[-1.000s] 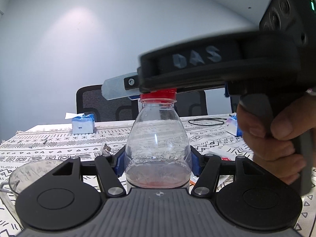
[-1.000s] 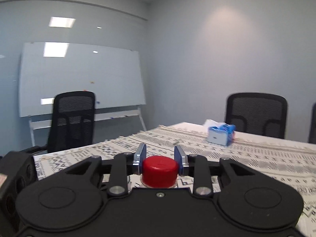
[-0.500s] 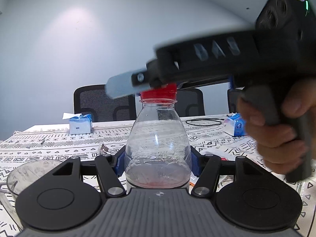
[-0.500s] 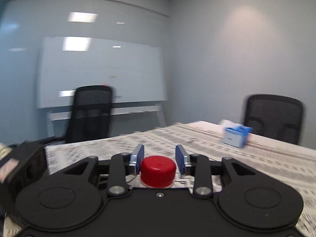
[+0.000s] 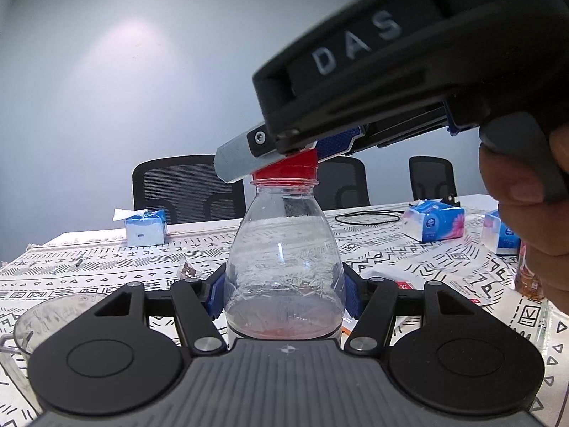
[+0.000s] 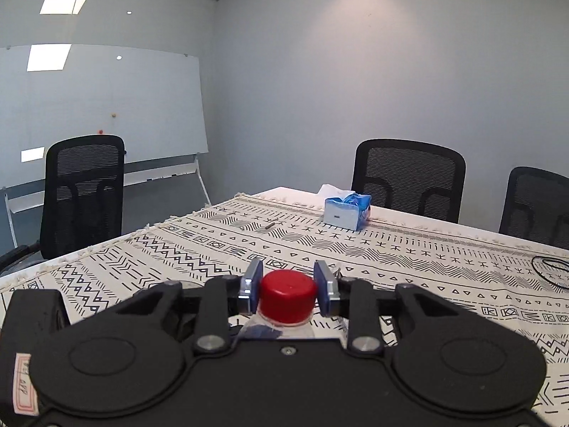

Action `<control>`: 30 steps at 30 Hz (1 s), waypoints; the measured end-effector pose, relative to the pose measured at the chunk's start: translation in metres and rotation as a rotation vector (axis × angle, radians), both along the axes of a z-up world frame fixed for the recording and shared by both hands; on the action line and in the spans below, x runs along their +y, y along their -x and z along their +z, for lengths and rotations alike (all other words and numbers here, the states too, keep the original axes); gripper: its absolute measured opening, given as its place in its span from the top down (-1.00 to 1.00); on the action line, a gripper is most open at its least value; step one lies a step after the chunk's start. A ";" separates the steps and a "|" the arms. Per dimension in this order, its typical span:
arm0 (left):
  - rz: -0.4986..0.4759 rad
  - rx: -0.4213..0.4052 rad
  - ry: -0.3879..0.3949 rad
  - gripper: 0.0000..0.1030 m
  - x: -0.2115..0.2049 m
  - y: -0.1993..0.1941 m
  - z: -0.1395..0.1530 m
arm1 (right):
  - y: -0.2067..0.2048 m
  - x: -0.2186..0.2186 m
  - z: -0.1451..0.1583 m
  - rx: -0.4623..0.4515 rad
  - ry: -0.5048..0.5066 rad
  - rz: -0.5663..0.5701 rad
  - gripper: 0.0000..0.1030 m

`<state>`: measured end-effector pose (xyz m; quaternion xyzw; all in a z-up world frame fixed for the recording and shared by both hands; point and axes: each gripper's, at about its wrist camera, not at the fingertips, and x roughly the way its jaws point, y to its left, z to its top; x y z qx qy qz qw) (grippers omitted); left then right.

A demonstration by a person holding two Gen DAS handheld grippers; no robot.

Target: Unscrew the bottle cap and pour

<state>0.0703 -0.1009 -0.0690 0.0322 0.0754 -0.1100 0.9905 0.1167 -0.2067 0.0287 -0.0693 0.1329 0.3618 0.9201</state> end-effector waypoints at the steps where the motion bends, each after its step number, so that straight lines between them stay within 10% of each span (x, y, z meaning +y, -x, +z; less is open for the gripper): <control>1: 0.001 0.002 0.004 -0.14 0.001 0.000 0.000 | -0.002 -0.001 -0.001 -0.002 -0.003 0.022 0.37; 15: -0.032 0.004 0.003 -0.13 0.000 -0.001 0.000 | -0.059 -0.045 -0.009 -0.025 -0.091 0.547 0.35; 21: -0.022 0.003 -0.001 -0.14 -0.001 -0.002 -0.001 | -0.009 -0.020 0.001 -0.054 -0.023 0.224 -0.18; 30: 0.006 -0.003 -0.013 -0.14 -0.005 0.001 -0.001 | 0.003 0.006 0.001 0.014 -0.075 -0.121 -0.15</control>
